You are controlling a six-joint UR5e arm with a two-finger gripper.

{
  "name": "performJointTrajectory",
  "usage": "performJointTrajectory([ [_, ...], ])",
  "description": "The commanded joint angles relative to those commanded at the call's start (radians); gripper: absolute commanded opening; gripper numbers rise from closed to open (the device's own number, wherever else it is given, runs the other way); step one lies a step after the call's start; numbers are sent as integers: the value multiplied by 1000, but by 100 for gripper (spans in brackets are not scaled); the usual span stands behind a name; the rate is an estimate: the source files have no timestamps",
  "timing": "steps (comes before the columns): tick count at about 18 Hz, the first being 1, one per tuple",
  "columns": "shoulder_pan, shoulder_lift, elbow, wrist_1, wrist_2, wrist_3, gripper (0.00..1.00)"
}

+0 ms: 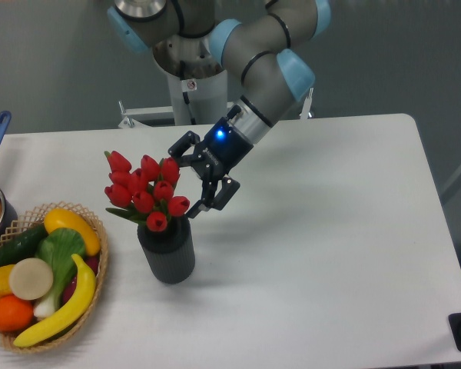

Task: Pick up the flowers from the vase
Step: 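Close the gripper around the tulip stems just above the vase rim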

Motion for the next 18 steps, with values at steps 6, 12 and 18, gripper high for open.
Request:
performJointTrajectory([
  [6,-25,-14,9,-2,-17,-44,100],
  [12,-37,-46,38,0,-52,-78,100],
  [18,-31,-60,43,0,-46,-80,100],
])
